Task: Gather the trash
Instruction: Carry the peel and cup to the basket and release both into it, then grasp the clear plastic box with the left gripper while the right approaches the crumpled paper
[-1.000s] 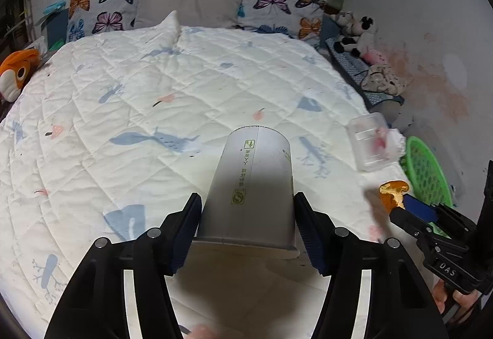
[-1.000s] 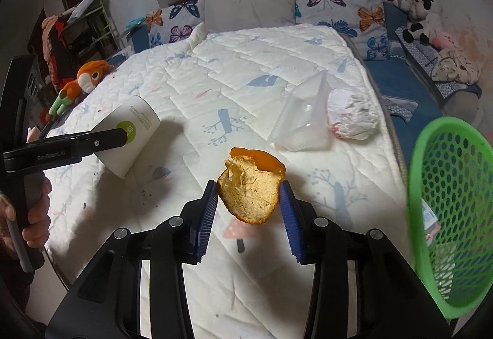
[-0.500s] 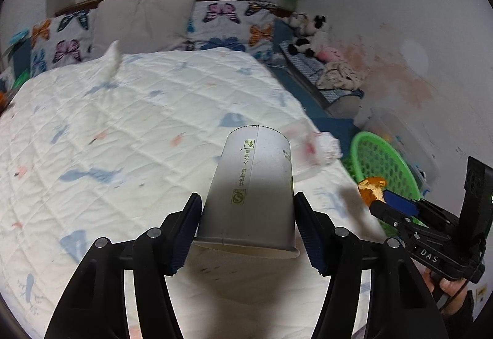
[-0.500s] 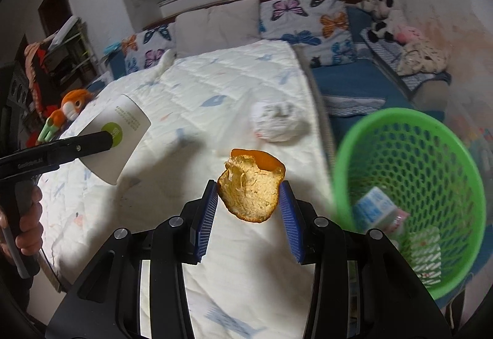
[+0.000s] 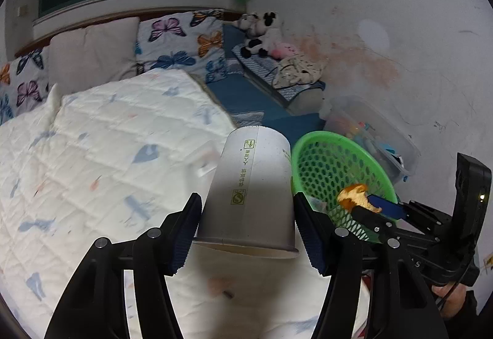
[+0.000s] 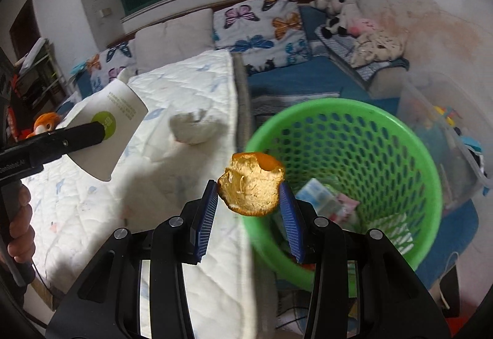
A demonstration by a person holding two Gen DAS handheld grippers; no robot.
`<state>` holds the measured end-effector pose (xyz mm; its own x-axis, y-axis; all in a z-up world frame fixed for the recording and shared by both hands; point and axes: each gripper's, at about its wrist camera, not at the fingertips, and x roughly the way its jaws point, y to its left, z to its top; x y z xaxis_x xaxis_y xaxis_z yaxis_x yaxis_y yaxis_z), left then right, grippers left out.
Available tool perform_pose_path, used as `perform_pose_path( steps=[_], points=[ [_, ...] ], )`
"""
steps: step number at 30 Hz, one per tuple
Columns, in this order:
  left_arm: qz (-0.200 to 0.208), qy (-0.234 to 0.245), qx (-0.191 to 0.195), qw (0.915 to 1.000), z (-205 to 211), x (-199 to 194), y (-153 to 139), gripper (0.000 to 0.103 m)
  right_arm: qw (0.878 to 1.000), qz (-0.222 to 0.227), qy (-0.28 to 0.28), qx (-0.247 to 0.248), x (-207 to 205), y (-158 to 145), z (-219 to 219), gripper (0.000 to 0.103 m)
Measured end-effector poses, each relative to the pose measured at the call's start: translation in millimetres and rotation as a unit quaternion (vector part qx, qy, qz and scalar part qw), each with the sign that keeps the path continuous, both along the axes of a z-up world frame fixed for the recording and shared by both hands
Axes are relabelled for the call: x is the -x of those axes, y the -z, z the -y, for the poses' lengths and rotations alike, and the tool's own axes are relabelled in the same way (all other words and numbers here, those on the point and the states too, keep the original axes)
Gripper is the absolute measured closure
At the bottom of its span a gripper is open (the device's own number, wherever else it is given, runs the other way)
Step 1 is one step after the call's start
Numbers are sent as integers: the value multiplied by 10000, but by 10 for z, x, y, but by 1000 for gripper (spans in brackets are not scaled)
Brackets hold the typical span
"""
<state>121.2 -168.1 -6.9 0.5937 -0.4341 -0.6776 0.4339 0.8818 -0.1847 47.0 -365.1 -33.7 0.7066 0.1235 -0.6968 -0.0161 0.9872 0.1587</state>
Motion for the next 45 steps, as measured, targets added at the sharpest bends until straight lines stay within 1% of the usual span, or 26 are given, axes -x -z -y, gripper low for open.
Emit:
perform_pose_path(
  steps=[4, 12, 13, 14, 16, 19, 23, 26, 28, 29, 30, 34, 36, 38, 41, 45],
  points=[
    [103, 183, -79, 9997, 264, -33, -18, 44, 9997, -76, 235, 73, 18, 47, 176, 61],
    [53, 589, -81, 9982, 753, -147, 16, 43, 9968, -267, 759, 8, 48, 193, 550, 58],
    [27, 670, -85, 9977, 830, -158, 33, 43, 9964, -275, 798, -23, 54, 203, 586, 54],
    [9, 716, -86, 9974, 877, -164, 44, 43, 9960, -263, 856, -70, 76, 210, 627, 47],
    [-29, 794, -98, 9968, 986, -171, 67, 41, 9952, -246, 942, -79, 111, 210, 682, 43],
    [-84, 889, -124, 9959, 1111, -180, 113, 39, 9945, -235, 1018, -103, 179, 205, 749, 43],
    [-191, 1002, -152, 9947, 1241, -170, 180, 38, 9936, -185, 1112, -98, 292, 184, 804, 38],
    [-286, 1059, -220, 9937, 1322, -166, 250, 37, 9931, -149, 1158, -131, 351, 173, 827, 38],
    [-304, 1075, -263, 9934, 1363, -160, 289, 32, 9931, -142, 1149, -173, 393, 175, 830, 38],
    [-315, 1072, -268, 9934, 1368, -154, 301, 30, 9932, -139, 1143, -175, 401, 173, 822, 38],
    [-324, 1067, -271, 9934, 1374, -150, 307, 26, 9934, -129, 1132, -161, 417, 170, 809, 37],
    [-189, 1061, -389, 9934, 1314, -94, 302, 26, 9942, -102, 1065, -114, 423, 135, 743, 34],
    [-155, 1025, -387, 9939, 1239, -84, 288, 26, 9947, -74, 1017, -118, 422, 110, 696, 33],
    [-88, 897, -415, 9951, 1113, -85, 263, 26, 9954, -47, 956, -111, 409, 93, 645, 30],
    [-11, 644, -403, 9971, 875, -133, 217, 26, 9965, -21, 833, -110, 364, 70, 554, 29],
    [-23, 265, -383, 9989, 539, -267, 207, 26, 9979, -3, 645, -107, 293, 51, 416, 28]
  ],
)
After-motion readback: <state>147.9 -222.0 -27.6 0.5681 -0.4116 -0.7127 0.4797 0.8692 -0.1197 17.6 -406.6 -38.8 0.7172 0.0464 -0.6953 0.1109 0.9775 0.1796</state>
